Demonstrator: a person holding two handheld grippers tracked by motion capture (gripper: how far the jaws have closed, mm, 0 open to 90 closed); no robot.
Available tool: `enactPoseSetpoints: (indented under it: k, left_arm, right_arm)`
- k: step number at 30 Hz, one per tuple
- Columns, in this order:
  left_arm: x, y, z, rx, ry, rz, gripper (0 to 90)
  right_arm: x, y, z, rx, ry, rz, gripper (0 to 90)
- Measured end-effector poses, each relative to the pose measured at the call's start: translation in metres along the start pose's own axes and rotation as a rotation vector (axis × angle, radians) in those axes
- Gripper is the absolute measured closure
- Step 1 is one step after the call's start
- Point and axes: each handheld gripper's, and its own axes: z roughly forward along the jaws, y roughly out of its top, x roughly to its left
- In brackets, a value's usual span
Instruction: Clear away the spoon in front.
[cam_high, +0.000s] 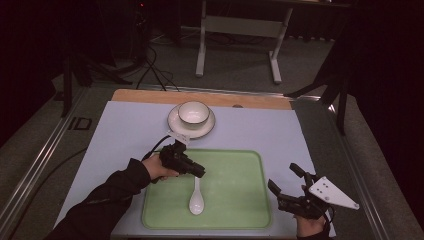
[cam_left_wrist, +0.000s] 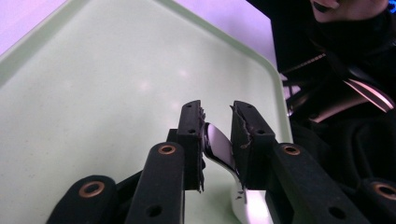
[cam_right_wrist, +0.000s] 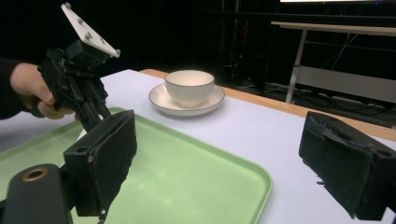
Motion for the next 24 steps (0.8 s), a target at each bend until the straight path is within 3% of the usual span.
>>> enactPoseSetpoints:
  k: [5, 11, 19, 24]
  left_arm:
    - [0.01, -0.01, 0.006, -0.044, 0.012, -0.048, 71.5]
    - [0.015, -0.018, 0.012, -0.047, 0.046, -0.073, 68.1]
    - [0.024, -0.024, 0.016, -0.06, 0.176, -0.147, 61.5]
    - [0.026, -0.024, 0.014, -0.077, 0.213, -0.14, 60.8]
  right_arm:
    - [0.0, 0.0, 0.0, 0.001, 0.005, 0.0, 11.2]
    - [0.0, 0.0, 0.001, 0.003, 0.013, 0.004, 11.2]
    - [0.0, 0.0, 0.001, 0.005, 0.025, 0.013, 11.2]
    - [0.0, 0.0, 0.001, 0.004, 0.028, 0.014, 11.2]
